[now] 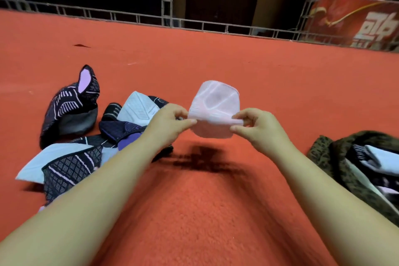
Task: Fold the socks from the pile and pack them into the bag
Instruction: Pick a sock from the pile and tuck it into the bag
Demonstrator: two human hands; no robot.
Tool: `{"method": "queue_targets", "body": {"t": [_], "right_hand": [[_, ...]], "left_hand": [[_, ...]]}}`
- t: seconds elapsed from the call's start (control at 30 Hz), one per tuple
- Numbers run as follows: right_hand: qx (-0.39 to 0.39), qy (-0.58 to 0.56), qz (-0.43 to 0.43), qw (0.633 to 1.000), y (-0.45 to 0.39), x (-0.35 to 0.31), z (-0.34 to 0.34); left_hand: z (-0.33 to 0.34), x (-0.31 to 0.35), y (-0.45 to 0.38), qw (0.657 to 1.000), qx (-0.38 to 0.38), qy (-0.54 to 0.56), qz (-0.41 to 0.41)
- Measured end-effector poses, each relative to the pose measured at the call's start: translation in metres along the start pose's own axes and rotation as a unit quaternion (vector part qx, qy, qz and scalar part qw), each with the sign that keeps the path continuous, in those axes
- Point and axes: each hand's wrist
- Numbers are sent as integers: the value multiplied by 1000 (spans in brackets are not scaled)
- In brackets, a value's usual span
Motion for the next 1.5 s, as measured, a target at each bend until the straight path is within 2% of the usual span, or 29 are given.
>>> {"method": "queue_targets", "body": {"t": [0.1,0.17,0.23,0.33,0.5,0.57,0.63,0.7,0.77,0.87,0.97,1.07,1.13,1.2,1.3,1.37,1.5], "right_hand": [[-69,145,-10,987,38,16,8],[-137,177,-30,974,67,28,15],[-170,143,-41,974,94,35,21],[-188,107,-90,972,115,37,23],[-245,40,-90,965,136,30,19],[-267,18,-79,960,141,29,17],[-277,-15,-50,959,142,28,14],[-263,-67,-16,962,144,27,16],[-228,-111,23,967,143,27,21],[-177,-126,76,973,138,27,32],[-139,-40,84,986,130,25,46],[-135,111,91,980,126,22,56],[-139,150,101,974,124,24,58],[-155,161,101,970,127,24,58],[-191,186,96,959,134,21,55],[-191,163,96,963,141,21,49],[-154,30,126,980,157,17,29]], "left_hand": [[16,-23,34,996,-85,-23,33],[22,-37,64,988,-132,-58,51],[25,-47,94,979,-159,-85,94],[24,-53,119,972,-154,-88,155],[24,-40,144,972,-160,-31,168],[25,-34,155,976,-166,53,130],[26,-30,164,979,-147,127,55],[30,-27,167,970,-136,199,-29],[32,-26,165,962,-150,212,-86],[32,-24,156,967,-172,142,-123],[31,-26,141,971,-195,17,-137],[26,-21,123,943,-267,-149,-128],[23,-16,113,919,-306,-205,-139],[21,-10,109,900,-345,-213,-163],[18,-6,114,881,-393,-195,-178],[21,-3,121,890,-393,-151,-177],[36,5,136,928,-294,79,-214]]}}
Point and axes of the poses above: each hand's wrist, its own y-axis away from the middle knuckle, its own z-axis out of the palm, x = y × z, and after that the axes turned 4 degrees about -x, right-handed
